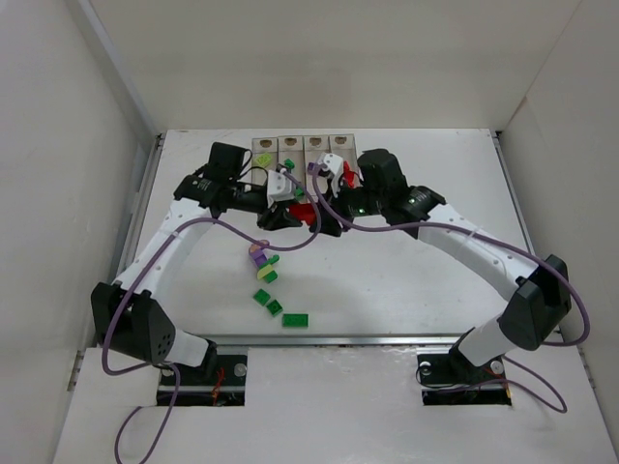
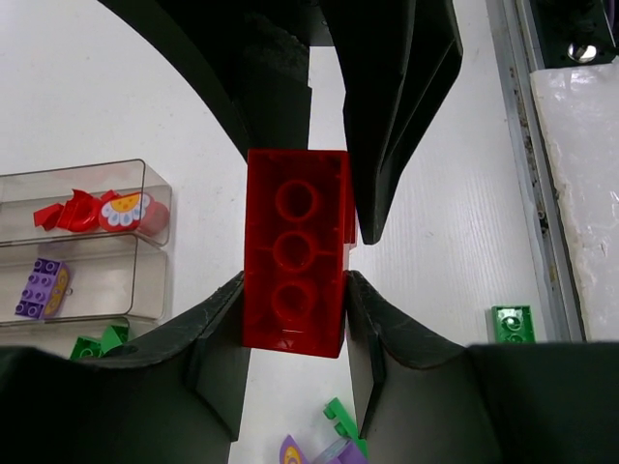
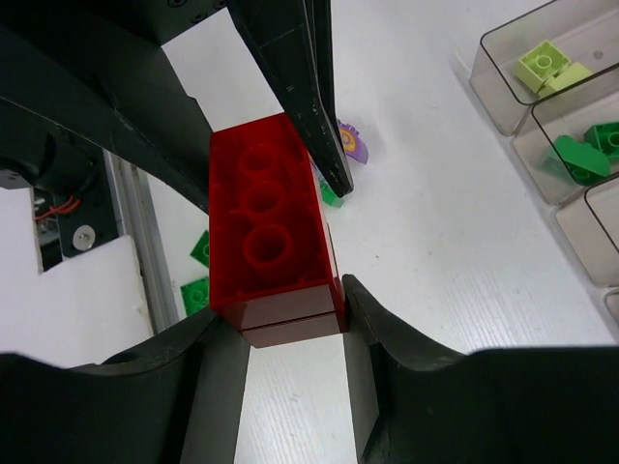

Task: Sort the legos into containers by color

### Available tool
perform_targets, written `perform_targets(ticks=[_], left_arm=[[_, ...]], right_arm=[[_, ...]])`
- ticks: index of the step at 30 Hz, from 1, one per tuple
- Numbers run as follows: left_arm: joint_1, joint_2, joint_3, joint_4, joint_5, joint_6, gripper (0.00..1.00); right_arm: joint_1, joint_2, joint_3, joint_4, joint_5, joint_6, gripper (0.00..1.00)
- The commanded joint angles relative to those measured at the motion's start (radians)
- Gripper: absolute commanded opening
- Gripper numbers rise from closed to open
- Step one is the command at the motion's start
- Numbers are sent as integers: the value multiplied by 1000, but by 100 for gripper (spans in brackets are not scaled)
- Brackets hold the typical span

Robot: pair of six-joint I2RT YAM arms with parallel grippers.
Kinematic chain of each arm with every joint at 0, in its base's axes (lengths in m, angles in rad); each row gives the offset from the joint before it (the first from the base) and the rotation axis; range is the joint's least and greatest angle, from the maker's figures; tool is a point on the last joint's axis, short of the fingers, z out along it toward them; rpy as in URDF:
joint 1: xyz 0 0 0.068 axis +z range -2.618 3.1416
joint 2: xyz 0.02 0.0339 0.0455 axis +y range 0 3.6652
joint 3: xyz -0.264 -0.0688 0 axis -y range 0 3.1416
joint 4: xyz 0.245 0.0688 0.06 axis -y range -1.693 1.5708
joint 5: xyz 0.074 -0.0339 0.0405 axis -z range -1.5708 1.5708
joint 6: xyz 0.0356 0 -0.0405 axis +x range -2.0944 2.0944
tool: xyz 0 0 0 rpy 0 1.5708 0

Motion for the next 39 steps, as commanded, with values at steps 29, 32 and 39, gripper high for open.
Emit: perform_targets(ticks=[29,32,39], left_arm=[[131,-1,-128,660,-435,-726,0],[122,29,-128,660,-435,-714,0],[113,111,-71,670,-453,-714,0]], right_arm=[[-242,579,502,-43,696,345,2],[-242,685,619,-66,743,345,6],[-242,754,703,-36,736,356,41]])
